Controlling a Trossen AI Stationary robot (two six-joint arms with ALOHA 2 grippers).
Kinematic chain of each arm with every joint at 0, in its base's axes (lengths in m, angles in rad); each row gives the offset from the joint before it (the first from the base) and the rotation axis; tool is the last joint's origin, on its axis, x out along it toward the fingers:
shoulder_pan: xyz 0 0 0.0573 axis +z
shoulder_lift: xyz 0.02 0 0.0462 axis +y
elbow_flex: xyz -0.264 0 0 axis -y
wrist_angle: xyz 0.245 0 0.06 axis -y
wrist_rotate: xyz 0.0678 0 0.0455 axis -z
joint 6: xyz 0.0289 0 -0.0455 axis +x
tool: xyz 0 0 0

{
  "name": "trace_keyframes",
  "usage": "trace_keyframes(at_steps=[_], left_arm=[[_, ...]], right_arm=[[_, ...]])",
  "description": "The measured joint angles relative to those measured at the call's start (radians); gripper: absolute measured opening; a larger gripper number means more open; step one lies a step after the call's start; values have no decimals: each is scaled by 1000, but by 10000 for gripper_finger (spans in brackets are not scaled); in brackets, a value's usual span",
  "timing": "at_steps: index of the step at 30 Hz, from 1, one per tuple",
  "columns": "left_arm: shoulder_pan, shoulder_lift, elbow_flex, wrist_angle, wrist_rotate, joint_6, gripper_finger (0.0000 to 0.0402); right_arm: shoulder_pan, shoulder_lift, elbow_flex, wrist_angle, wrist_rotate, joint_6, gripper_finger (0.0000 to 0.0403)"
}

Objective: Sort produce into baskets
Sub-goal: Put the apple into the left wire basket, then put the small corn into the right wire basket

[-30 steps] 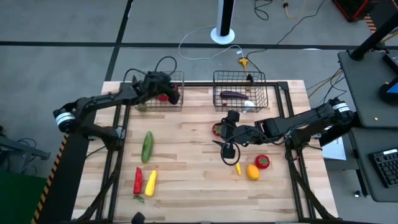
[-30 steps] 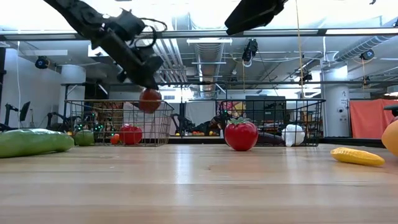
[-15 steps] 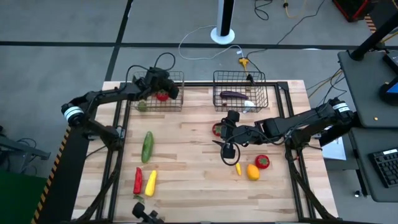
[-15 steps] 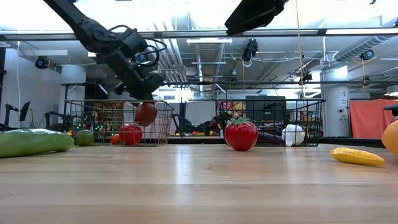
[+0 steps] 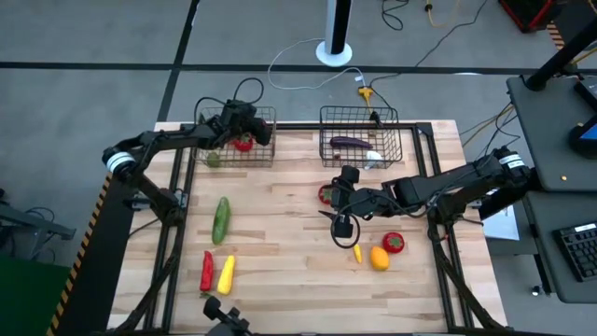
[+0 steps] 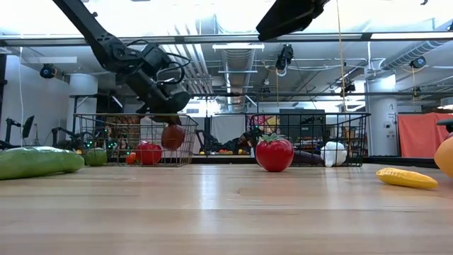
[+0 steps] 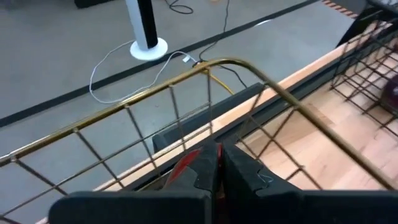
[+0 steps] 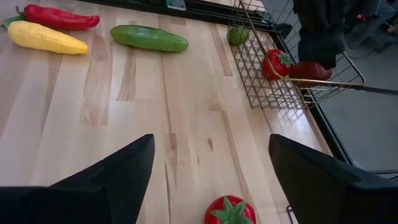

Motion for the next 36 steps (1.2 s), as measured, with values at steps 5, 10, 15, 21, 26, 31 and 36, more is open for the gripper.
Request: trace_keyframes(at_steps=[5,10,15,21,26,31,36], left_arm=[[-1,21,0,16,0,-8,0],[0,43,0,41,-3,-15,0],[0,49,0,45,-3,-24,21],[0,41,0,45,-3,-26,73],[-18,5,0,34,-3,-26,111],[-76,-77,0,-40,-3,-4,127],[-180,-185,-1,-135,-4,8,128]], right_arm=[[0,0,-2,0,0,-2,305],[0,0,-2,0,0,-3,314],[0,0,-2,0,0,-4,323],[0,0,-2,0,0,1,326],[0,0,-2,-9,0,26,319],[0,0,-2,-48,0,73,312],[0,0,-2,-99,0,127,306]])
